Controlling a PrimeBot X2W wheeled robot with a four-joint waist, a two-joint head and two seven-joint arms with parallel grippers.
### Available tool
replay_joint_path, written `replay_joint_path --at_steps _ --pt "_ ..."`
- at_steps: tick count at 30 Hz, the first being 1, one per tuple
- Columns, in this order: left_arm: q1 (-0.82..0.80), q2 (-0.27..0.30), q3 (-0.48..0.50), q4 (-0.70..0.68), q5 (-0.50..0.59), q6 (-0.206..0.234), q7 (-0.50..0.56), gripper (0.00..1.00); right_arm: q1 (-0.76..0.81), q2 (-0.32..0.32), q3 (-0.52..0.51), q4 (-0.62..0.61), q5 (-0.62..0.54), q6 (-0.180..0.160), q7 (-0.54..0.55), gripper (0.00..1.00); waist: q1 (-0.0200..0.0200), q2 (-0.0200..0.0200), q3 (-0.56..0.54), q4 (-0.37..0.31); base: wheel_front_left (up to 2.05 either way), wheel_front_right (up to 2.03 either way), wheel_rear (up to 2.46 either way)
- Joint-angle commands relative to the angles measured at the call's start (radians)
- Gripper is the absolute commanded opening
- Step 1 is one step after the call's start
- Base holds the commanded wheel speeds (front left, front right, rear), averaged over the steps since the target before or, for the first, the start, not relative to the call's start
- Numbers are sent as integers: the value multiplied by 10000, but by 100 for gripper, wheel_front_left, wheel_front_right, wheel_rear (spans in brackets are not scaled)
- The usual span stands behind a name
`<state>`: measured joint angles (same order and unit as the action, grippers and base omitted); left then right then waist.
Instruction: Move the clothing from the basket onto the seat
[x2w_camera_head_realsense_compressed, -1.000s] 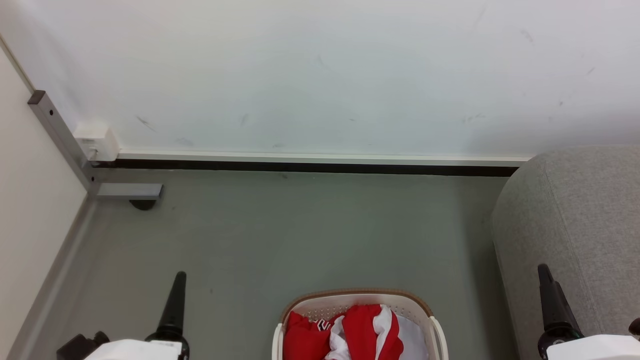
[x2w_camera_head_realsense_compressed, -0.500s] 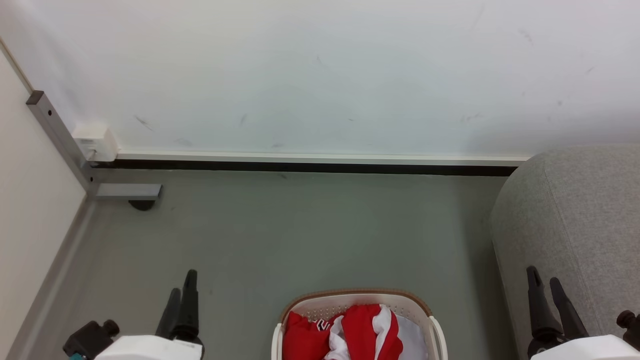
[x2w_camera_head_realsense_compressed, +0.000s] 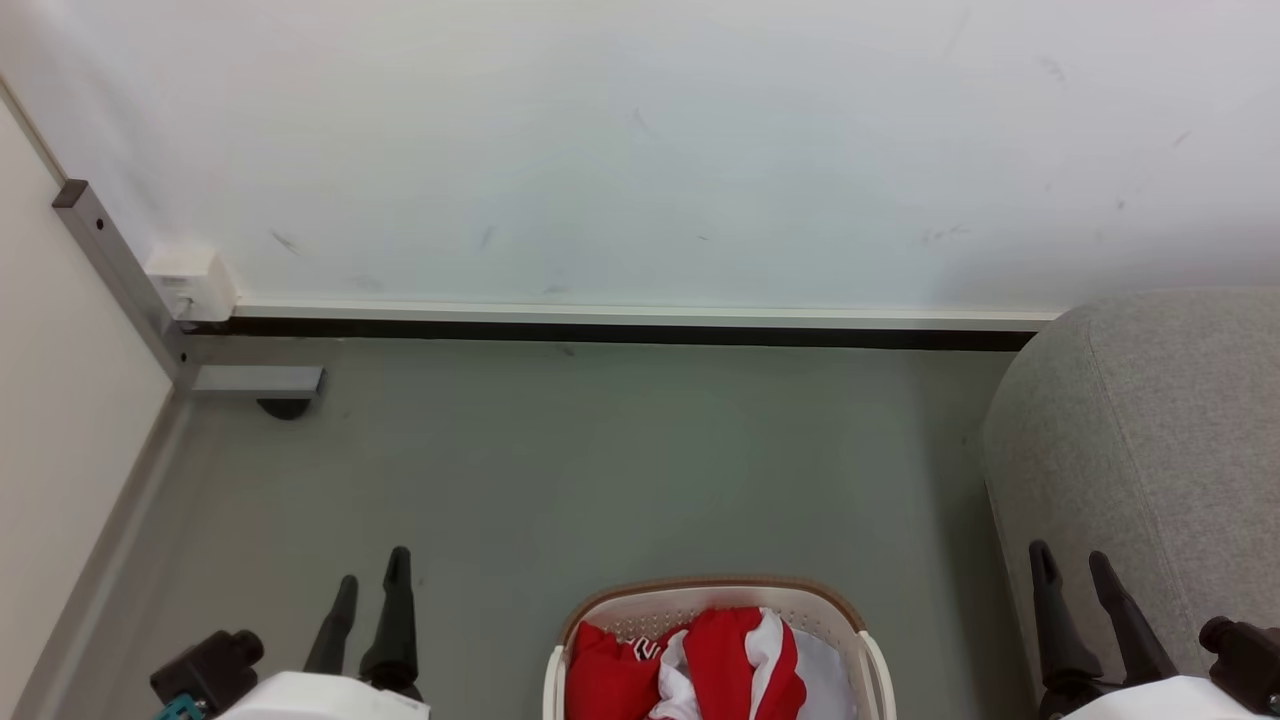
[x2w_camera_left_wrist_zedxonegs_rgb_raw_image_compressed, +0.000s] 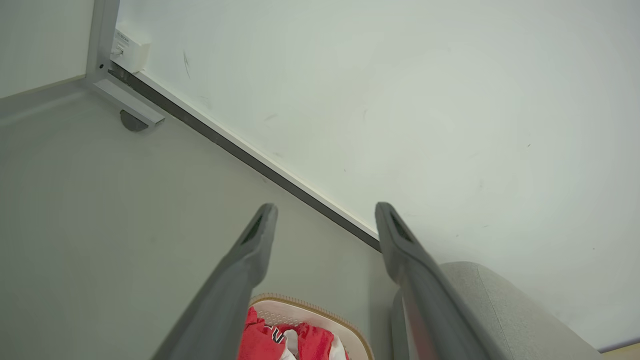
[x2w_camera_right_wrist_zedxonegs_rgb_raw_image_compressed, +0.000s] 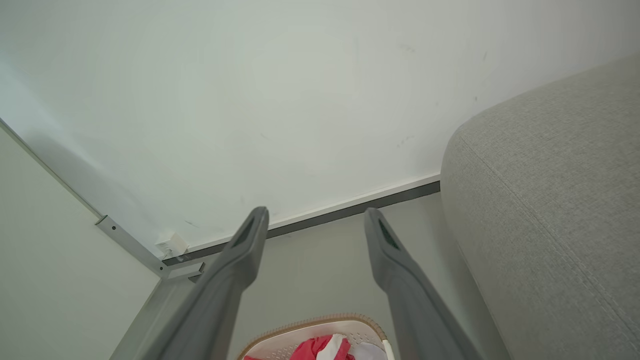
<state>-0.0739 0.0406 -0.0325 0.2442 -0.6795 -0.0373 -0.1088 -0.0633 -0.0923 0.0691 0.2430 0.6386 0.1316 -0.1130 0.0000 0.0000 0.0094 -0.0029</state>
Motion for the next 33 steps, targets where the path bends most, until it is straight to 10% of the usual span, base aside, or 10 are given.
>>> replay_joint_path --at_steps 1,33 --pt "-75 86 0 -134 339 18 -146 100 -129 -91 45 -56 -328 -7 -88 100 0 0 4 2 0 0 0" --pt "25 146 -132 -103 4005 266 -933 100 -6 -113 263 67 -3407 -12 -892 100 0 0 27 -16 0 0 0"
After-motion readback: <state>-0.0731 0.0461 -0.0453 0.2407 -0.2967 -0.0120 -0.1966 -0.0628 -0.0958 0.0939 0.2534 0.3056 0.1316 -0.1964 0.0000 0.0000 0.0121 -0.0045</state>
